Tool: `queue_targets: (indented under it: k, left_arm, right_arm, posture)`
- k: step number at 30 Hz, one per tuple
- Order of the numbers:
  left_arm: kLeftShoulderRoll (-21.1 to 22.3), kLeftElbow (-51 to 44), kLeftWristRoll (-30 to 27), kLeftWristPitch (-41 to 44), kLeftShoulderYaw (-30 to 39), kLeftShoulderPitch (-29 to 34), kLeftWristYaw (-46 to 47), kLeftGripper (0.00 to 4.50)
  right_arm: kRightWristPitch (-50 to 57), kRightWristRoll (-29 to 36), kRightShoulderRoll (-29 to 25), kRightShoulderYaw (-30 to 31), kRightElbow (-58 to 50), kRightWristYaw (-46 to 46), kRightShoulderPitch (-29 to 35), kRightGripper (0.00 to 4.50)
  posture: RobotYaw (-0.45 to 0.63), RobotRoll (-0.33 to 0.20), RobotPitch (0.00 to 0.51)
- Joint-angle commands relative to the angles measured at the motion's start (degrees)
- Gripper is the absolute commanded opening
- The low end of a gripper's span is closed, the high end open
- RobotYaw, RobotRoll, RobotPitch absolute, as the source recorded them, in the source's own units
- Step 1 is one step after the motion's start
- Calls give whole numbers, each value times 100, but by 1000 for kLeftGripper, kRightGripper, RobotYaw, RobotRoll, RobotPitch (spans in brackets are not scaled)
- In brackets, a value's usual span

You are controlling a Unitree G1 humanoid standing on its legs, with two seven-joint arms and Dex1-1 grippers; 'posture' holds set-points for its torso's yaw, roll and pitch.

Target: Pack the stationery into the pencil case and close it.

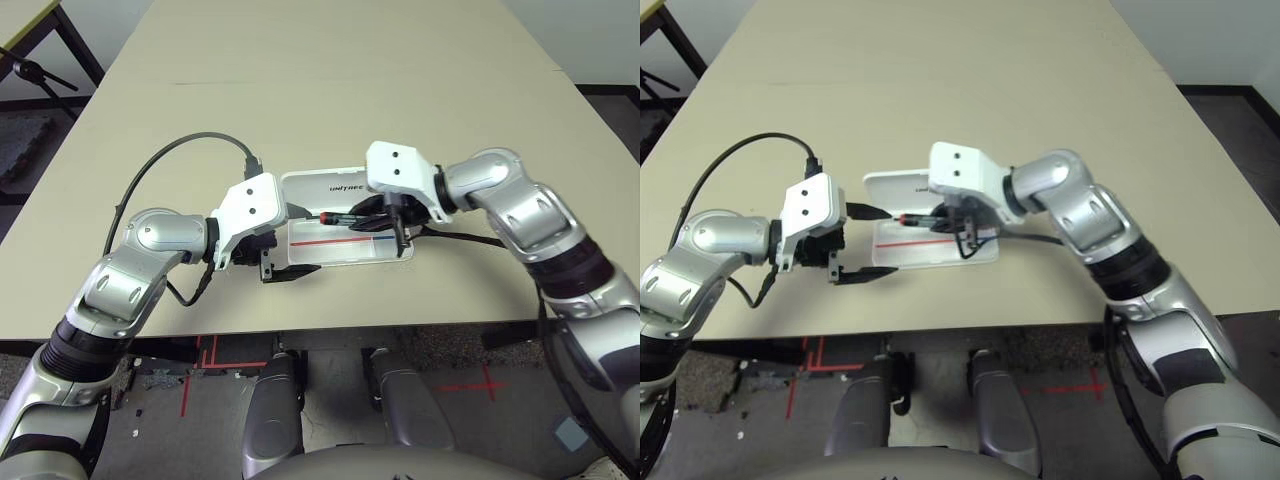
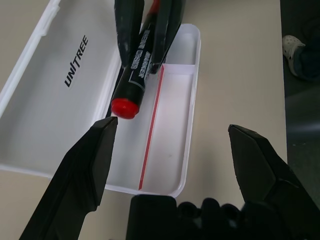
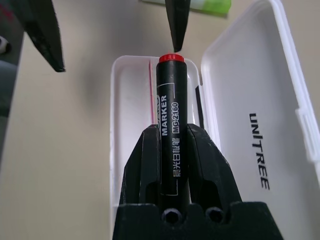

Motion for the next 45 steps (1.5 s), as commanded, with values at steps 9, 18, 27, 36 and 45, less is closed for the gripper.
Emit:
queue_targets:
  k: [9,18,27,36,45]
  left_arm:
    - [26,-84,72,24,-42,42,116,4500]
    - [29,-93,37,138,22,78,261,4500]
    - [202,-309,-108,719,318,265,505,4500]
    - [228,-707,-75,2406,820,241,1519,4500]
    - [-592,-391,-100,4215,1402,-223,2850,4500]
  right_arm:
    - [-1037,-729,306,345,997,-122,-57,503]
    - [-1287,-936,497,138,1339,-387,-36,2271]
    - [-222,167,-168,-619,421,600,167,4463]
    - [882,1239,-1286,-1053,-556,1413,589,4463]
    - [1166,1587,-1445,-1085,-887,1251,692,4463]
  posture:
    - [-39,0,164]
    - [-32,0,170]
    - [-34,0,179]
    - [-44,0,175]
    - [-44,0,170]
